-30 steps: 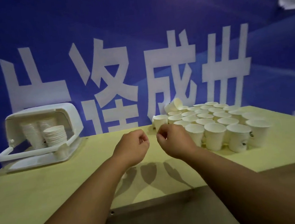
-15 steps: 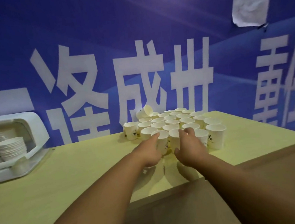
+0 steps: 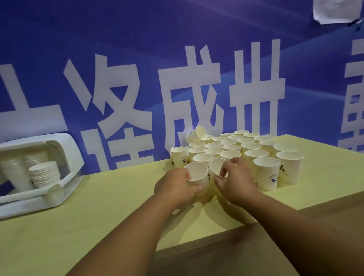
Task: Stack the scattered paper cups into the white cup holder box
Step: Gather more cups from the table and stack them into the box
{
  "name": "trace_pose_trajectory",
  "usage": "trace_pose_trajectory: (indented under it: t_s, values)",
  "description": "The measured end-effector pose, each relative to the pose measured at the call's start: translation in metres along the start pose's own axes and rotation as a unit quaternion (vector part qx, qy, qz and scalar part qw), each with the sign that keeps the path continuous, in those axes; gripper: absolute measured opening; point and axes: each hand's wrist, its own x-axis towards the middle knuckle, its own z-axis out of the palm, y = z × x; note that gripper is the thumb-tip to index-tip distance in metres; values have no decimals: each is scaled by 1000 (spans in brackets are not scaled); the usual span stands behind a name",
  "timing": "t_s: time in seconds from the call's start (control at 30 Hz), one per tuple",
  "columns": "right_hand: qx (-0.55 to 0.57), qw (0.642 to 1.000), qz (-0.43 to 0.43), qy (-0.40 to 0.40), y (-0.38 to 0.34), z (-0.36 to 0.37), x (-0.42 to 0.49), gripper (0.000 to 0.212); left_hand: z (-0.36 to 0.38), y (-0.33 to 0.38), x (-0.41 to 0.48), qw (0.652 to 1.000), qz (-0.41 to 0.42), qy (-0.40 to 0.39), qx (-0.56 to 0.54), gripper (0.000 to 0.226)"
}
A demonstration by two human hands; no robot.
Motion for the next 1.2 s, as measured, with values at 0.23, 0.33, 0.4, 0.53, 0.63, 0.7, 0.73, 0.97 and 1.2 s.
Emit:
trace_pose_trajectory:
  t_s: [0.23,0.33,0.4,0.53,0.63,0.7,0.73,0.97,1.2]
  values:
    - [120,992,-46,-18,-60,38,-7,24,-33,-69,-15,993,-43,66,-86,37]
    - [169,985,-38,-21,-90,64,-6,28,-48,-105,-18,987,-72,102,-98,37]
    - [204,978,-38,-20,-109,83,-5,31,-57,-130,-20,982,-95,124,-109,44]
    - [257,965,-49,-29,-148,120,-1,32,-75,-180,-22,964,-125,166,-164,69]
    - [295,953,-41,-49,-178,146,4,31,-86,-213,-20,949,-133,204,-202,81]
    - [323,944,-45,-54,-198,162,10,35,-95,-232,-17,937,-139,236,-215,88]
    - [336,939,-46,-58,-208,171,13,38,-100,-241,-16,932,-140,253,-219,91]
    - [414,906,-55,-74,-274,228,44,51,-149,-299,3,899,-113,353,-233,82]
    - [498,862,-53,-78,-332,269,78,53,-187,-340,43,851,-113,424,-290,85]
